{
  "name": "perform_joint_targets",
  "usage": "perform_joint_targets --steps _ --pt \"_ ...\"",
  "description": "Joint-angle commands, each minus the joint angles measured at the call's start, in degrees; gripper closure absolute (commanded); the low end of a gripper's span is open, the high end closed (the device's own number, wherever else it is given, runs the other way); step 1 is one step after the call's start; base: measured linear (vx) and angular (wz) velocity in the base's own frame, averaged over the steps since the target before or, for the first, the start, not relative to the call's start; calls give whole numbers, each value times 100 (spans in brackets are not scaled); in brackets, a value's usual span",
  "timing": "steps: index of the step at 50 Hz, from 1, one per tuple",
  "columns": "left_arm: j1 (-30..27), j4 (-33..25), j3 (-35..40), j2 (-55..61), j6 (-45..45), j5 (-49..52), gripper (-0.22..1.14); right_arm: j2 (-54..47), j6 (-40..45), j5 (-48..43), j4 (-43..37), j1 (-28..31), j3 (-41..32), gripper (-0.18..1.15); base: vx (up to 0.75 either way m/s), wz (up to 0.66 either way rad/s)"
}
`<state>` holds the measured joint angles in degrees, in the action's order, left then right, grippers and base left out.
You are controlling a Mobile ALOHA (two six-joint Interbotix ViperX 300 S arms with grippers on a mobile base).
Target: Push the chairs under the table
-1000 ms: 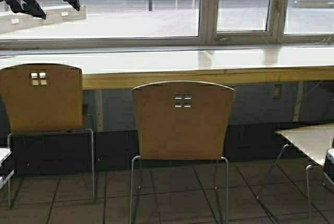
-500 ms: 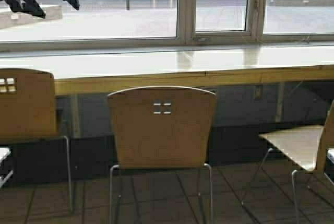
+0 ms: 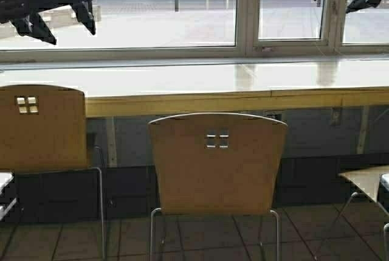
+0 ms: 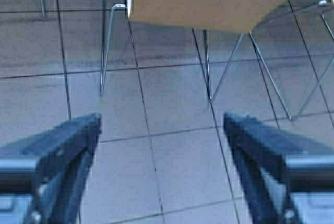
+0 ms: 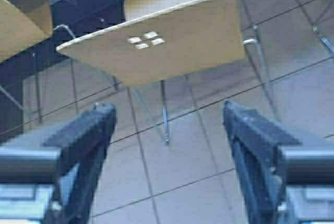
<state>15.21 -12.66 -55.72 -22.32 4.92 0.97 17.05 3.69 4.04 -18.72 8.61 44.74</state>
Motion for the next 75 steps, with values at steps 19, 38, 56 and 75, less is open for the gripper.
perform_joint_targets --steps 19,38,56,75 --pt "0 -185 44 -9 1028 -26 -8 -598 9 378 -1644 0 -9 3 28 11" --pt "1028 -1107 615 1336 1846 -202 -8 -1512 9 70 -2707 0 185 3 29 3" --pt "2382 -2962 1758 3727 2514 -1143 -8 -2443 18 -396 -3876 0 290 3 22 -4" --pt "2593 -3771 3050 5282 3261 -1151 -8 -3568 26 -589 -5115 18 149 3 16 5"
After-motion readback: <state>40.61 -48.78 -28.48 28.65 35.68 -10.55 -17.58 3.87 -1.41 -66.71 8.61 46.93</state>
